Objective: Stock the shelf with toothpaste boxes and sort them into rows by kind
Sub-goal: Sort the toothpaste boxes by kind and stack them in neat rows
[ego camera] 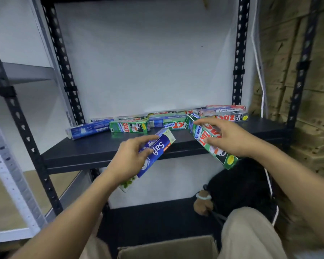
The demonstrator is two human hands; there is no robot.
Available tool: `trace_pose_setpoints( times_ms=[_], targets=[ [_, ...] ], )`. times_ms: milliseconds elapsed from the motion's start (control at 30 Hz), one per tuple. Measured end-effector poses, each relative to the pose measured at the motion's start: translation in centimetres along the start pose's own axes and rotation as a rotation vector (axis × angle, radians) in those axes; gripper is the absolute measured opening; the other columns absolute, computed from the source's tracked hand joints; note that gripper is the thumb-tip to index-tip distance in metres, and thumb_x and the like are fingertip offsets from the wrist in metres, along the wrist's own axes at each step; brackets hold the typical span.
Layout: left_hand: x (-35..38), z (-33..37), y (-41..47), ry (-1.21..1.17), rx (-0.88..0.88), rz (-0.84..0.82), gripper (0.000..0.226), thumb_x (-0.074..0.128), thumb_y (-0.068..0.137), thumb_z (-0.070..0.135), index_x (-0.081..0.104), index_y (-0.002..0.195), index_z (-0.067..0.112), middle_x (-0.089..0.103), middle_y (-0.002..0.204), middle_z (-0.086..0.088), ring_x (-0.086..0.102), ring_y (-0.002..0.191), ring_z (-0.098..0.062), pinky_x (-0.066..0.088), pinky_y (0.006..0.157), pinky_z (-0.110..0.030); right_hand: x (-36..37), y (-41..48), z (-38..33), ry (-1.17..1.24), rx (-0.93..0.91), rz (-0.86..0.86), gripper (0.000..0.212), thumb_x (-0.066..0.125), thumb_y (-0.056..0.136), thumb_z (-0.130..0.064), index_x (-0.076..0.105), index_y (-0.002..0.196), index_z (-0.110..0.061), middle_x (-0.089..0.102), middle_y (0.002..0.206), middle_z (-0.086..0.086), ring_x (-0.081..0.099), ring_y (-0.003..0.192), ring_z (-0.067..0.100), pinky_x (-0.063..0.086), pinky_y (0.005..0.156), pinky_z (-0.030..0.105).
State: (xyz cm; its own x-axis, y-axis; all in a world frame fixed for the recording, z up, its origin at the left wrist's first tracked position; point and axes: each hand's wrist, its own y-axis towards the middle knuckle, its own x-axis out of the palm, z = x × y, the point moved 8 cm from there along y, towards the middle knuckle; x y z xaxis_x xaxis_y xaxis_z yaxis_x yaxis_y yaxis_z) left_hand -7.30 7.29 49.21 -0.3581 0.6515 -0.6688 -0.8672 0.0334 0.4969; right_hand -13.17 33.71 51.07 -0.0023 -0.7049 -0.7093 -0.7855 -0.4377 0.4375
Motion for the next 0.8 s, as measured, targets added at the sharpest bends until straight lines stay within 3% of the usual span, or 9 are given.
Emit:
trace_pose_setpoints(
  times_ms=[67,133,200,300,400,567,700,800],
  targets=[
    [-1.0,0.5,2.0,0.112,0.046,-0.023,0.04,0.062,0.098,0.022,0.06,0.133,0.041,0.067,0.123,0.01,0.062,0.103,-0.003,0.048,0.067,-0.009,-0.1,1.5,-0.2,-0.058,-0.01,-0.037,0.058,0.068,0.092,-0.015,0.051,0.128,-0.057,0.051,0.136,-0.019,0.068,0.089,0.004,0.056,0.067,0.022],
    [-1.9,0.6,4.0,0.218,0.086,-0.033,0.039,0.061,0.098,0.02,0.061,0.133,0.039,0.065,0.129,0.009,0.058,0.104,-0.006,0.043,0.071,-0.013,0.4,2.9,-0.4,-0.109,-0.017,-0.081,0.057,0.067,0.093,-0.014,0.051,0.127,-0.057,0.05,0.133,-0.017,0.069,0.074,0.008,0.052,0.057,0.02],
    [-2.6,0.0,5.6,0.286,0.101,-0.044,0.039,0.061,0.097,0.015,0.064,0.13,0.036,0.064,0.131,0.008,0.056,0.102,-0.009,0.039,0.079,-0.022,1.1,4.4,-0.5,-0.182,-0.028,-0.129,0.056,0.064,0.093,-0.012,0.051,0.123,-0.057,0.05,0.132,-0.016,0.069,0.082,0.011,0.055,0.069,0.028],
    [-3.4,-1.7,7.1,0.406,0.1,-0.074,0.041,0.06,0.094,0.006,0.066,0.123,0.034,0.067,0.12,0.005,0.053,0.086,-0.008,0.04,0.079,-0.028,2.7,6.8,-0.4,-0.27,-0.046,-0.221,0.062,0.057,0.091,-0.002,0.051,0.12,-0.057,0.048,0.139,-0.012,0.053,0.118,0.016,0.047,0.09,0.034],
    [-3.9,-4.8,8.5,0.527,0.065,-0.118,0.049,0.056,0.091,0.003,0.06,0.115,0.045,0.068,0.105,0.008,0.055,0.078,0.003,0.05,0.079,-0.034,3.9,9.4,-0.4,-0.287,-0.06,-0.262,0.066,0.054,0.09,0.002,0.053,0.119,-0.057,0.042,0.151,-0.012,0.048,0.129,0.019,0.047,0.096,0.038],
    [-4.3,-8.9,10.6,0.568,0.03,-0.06,0.043,0.053,0.097,0.009,0.057,0.123,0.043,0.067,0.127,0.004,0.061,0.114,-0.026,0.049,0.093,-0.042,6.1,14.0,-0.3,-0.255,-0.131,-0.346,0.056,0.056,0.096,-0.003,0.063,0.123,-0.052,0.047,0.15,-0.018,0.045,0.137,0.01,0.041,0.111,0.034],
    [-3.3,-9.9,11.6,0.438,0.081,0.025,0.046,0.051,0.097,0.004,0.061,0.125,0.039,0.067,0.13,0.005,0.061,0.118,-0.021,0.048,0.096,-0.038,7.3,16.7,0.7,-0.315,-0.154,-0.296,0.056,0.055,0.096,-0.005,0.063,0.12,-0.054,0.053,0.146,-0.016,0.054,0.129,0.015,0.044,0.109,0.042],
    [-3.3,-10.5,11.7,0.43,0.082,0.113,0.039,0.057,0.097,0.013,0.06,0.127,0.039,0.059,0.139,0.01,0.051,0.132,-0.018,0.029,0.116,-0.052,8.4,17.4,1.1,-0.364,-0.197,-0.21,0.058,0.051,0.094,-0.001,0.06,0.125,-0.049,0.056,0.143,-0.012,0.051,0.132,0.018,0.041,0.111,0.042]
  ],
)
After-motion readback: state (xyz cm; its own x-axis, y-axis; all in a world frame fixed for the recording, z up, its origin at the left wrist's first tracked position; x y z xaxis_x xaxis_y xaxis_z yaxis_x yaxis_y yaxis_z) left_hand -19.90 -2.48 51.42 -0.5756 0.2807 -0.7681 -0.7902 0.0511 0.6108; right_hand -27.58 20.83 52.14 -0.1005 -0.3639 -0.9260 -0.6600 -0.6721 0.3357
